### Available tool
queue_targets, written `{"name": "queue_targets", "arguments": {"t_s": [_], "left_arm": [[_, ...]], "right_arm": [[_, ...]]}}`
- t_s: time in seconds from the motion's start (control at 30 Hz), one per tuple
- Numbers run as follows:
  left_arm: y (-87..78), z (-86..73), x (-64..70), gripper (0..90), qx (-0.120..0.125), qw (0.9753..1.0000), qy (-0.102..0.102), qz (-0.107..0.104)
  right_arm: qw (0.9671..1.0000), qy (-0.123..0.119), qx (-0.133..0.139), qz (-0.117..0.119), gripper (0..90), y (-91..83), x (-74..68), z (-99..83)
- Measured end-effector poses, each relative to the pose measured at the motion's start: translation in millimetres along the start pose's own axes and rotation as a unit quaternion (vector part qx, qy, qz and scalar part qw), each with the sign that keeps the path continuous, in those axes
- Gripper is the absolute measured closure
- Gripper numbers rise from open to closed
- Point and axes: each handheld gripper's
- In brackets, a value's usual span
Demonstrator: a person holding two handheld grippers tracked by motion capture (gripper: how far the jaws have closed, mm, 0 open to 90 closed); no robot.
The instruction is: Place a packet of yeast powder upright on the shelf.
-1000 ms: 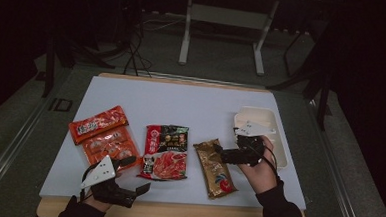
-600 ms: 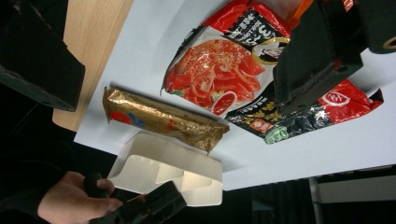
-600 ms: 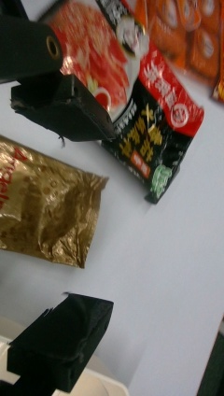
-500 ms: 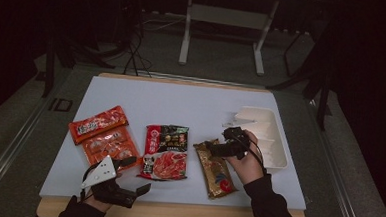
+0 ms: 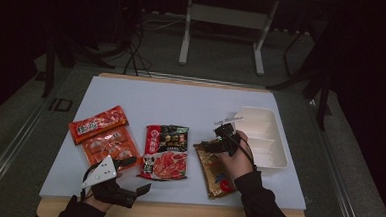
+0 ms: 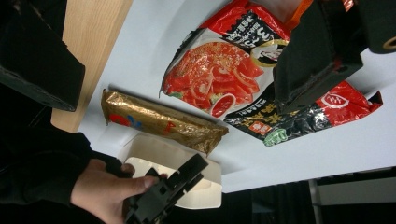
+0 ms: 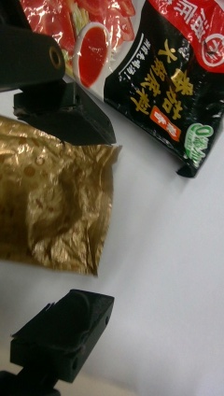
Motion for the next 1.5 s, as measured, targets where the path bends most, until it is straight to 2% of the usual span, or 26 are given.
{"name": "queue_targets", "arguments": {"t_s": [0.07, 0.13, 0.23, 0.4, 0.43, 0.5, 0.57, 0.67, 0.7, 0.8, 0.9, 1.0, 1.03, 1.1, 1.2, 1.5], "left_arm": [[0.0, -0.1, 0.0, 2.7, -0.002, 1.0000, 0.001, 0.000], [-0.1, -0.3, 0.0, 2.7, -0.002, 1.0000, 0.001, -0.001], [0.2, -0.5, -0.1, 2.7, -0.003, 1.0000, 0.000, -0.002], [0.9, -0.7, 0.0, 2.7, -0.007, 1.0000, 0.001, -0.001], [1.0, -0.7, 0.1, 2.7, -0.008, 1.0000, 0.002, -0.001], [1.1, -0.8, 0.0, 2.7, -0.007, 1.0000, 0.002, 0.000], [1.1, -0.9, -0.7, 2.7, -0.008, 1.0000, 0.001, 0.000], [1.2, -1.2, -0.8, 2.7, -0.010, 0.9999, -0.002, 0.001], [1.4, -1.3, -0.7, 2.7, -0.010, 0.9999, -0.001, 0.000], [2.2, -1.6, -0.6, 2.7, -0.014, 0.9999, 0.002, 0.001], [2.4, -1.6, -0.5, 2.7, -0.015, 0.9999, 0.003, 0.001], [3.0, -2.0, -0.7, 2.7, -0.018, 0.9998, 0.002, 0.003], [3.0, -2.0, -0.8, 2.7, -0.019, 0.9998, 0.002, 0.003], [3.0, -2.1, -0.8, 2.7, -0.020, 0.9998, 0.003, 0.004], [3.2, -2.2, -1.3, 2.7, -0.021, 0.9997, 0.003, 0.006], [3.6, -2.6, -1.1, 2.7, -0.023, 0.9997, 0.003, 0.006]], "right_arm": [[1.0000, 0.002, -0.004, 0.000, 18.5, 4.8, -1.9, -0.9], [0.9998, -0.012, -0.011, -0.015, 18.5, 11.5, -4.7, -2.7], [0.9997, -0.002, -0.019, -0.014, 18.5, 15.4, -3.3, -3.9], [0.9989, -0.002, -0.030, -0.036, 18.5, 24.9, 0.3, -5.2], [0.9986, 0.012, -0.043, -0.030, 18.6, 31.4, 3.0, -6.4], [0.9984, 0.013, -0.046, -0.029, 18.8, 33.8, 2.9, -7.2], [0.9981, 0.008, -0.055, -0.025, 25.9, 38.2, 1.4, -9.4], [0.9982, 0.008, -0.057, -0.019, 28.8, 39.6, 1.2, -10.6], [0.9979, 0.011, -0.062, -0.010, 32.6, 40.3, 1.0, -11.5], [0.9978, 0.010, -0.065, -0.006, 40.3, 40.8, -0.8, -11.6], [0.9979, -0.005, -0.064, -0.003, 61.5, 39.6, -4.5, -10.7], [0.9972, -0.026, -0.067, -0.021, 71.8, 40.5, -9.1, -9.3], [0.9971, -0.025, -0.069, -0.021, 78.1, 40.3, -8.2, -8.7], [0.9969, -0.024, -0.071, -0.021, 83.8, 39.6, -6.2, -8.5], [0.9968, -0.028, -0.073, -0.016, 86.5, 36.1, -4.6, -5.7], [0.9987, -0.037, -0.032, 0.014, 88.0, 7.4, -5.8, 2.7]]}}
Point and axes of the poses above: each handheld gripper's, and its own axes: y roughly forward along the jaws, z roughly out of its top, x roughly to its right, and after that the axes turned 1 degree about -z, right-handed
